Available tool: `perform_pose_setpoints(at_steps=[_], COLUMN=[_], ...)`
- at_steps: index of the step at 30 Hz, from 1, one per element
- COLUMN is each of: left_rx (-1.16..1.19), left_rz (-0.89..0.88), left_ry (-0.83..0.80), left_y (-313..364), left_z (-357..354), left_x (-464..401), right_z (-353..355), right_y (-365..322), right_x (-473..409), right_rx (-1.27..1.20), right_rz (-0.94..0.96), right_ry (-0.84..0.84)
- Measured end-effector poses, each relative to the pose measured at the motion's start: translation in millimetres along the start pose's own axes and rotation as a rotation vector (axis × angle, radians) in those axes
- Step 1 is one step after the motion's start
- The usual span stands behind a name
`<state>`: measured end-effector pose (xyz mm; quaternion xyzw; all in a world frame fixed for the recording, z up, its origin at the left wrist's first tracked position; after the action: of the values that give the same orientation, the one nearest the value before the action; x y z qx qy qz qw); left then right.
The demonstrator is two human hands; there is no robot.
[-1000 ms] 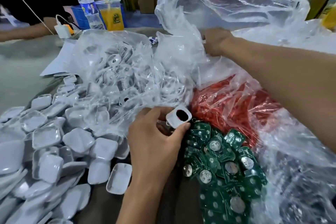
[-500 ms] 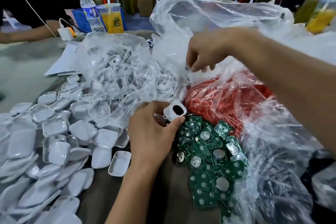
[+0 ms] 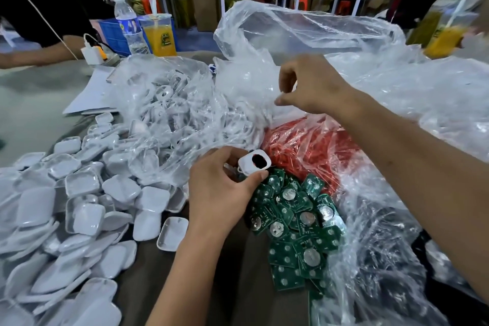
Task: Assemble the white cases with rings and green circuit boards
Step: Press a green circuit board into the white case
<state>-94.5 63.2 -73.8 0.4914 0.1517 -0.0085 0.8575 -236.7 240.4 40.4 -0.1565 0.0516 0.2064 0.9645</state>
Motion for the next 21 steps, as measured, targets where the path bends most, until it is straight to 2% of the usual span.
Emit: perform_pose_setpoints(at_steps=[9, 19, 21], left_rx=[0.027, 0.06, 0.068], left_rz=[-0.003, -0.004, 0.003], left_ry=[-0.03, -0.024, -0.019], left_y=[4, 6, 6], left_z=[1, 4, 5], left_x=[1, 3, 3], right_z=[1, 14, 23], right_y=[1, 7, 3], right_x=[12, 16, 24], right_rx=[-0.09, -0.452, -0.597], right_rz=[-0.066, -0.156, -0.166], right_ry=[-0.044, 0.329, 0.41])
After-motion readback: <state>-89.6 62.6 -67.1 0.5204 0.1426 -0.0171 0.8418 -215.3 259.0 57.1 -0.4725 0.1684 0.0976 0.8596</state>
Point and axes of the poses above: each hand's wrist, its own x-axis away from the middle knuckle, its own z-axis out of the back of the hand, y = z × x, the point moved 1 cm from there along -x, towards the middle knuckle, and after that the axes turned 10 degrees about -y, right-handed, at the moved point
